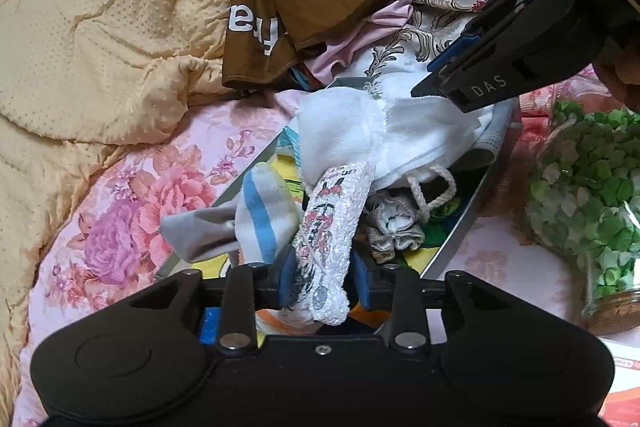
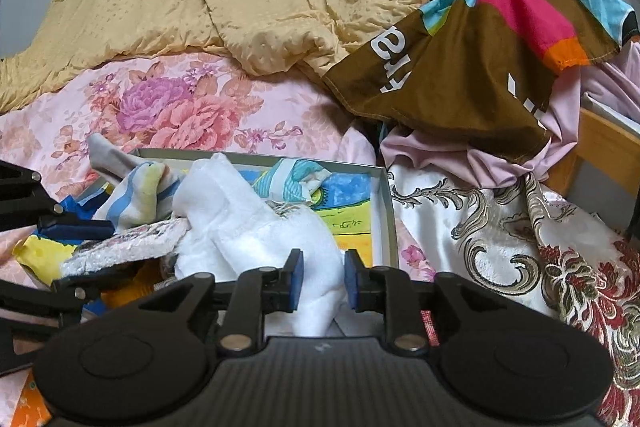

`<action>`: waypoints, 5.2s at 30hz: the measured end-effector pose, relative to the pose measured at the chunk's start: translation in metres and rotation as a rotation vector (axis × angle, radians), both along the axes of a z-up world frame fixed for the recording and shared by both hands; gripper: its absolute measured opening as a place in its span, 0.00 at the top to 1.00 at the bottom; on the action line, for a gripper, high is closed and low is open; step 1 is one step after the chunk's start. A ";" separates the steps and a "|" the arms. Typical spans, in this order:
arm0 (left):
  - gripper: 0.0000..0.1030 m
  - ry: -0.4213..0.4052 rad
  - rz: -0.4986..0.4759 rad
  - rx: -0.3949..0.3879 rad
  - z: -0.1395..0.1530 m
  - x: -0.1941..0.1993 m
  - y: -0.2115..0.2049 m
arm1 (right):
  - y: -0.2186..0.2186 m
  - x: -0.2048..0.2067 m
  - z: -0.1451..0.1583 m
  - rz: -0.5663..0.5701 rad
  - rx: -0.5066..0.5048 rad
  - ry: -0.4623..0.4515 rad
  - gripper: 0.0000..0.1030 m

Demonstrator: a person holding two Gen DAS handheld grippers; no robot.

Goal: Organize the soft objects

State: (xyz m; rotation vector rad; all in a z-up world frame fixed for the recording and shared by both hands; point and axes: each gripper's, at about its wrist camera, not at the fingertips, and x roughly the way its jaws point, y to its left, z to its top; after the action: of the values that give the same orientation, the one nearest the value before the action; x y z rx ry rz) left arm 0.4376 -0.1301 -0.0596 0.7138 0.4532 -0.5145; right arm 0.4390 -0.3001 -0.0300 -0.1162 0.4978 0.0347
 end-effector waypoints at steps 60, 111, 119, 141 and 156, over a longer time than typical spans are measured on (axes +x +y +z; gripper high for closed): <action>0.01 -0.075 0.637 -0.672 0.050 -0.241 0.075 | 0.003 -0.231 0.039 -0.004 0.156 -0.112 0.01; 0.01 0.006 0.748 -0.670 0.028 -0.317 0.105 | 0.037 -0.301 0.021 0.021 0.095 -0.013 0.00; 0.01 0.006 0.750 -0.671 0.029 -0.316 0.106 | 0.037 -0.300 0.021 0.025 0.091 -0.009 0.00; 0.01 0.007 0.745 -0.656 0.029 -0.318 0.102 | 0.039 -0.300 0.020 0.027 0.087 -0.005 0.00; 0.01 0.022 0.733 -0.646 0.023 -0.317 0.103 | 0.042 -0.300 0.020 0.026 0.085 -0.003 0.00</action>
State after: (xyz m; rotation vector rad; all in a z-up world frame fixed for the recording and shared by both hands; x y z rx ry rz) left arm 0.1203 -0.0275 -0.0362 -0.1004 0.4956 0.0421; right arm 0.1388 -0.2585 -0.0100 -0.0391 0.4909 0.0812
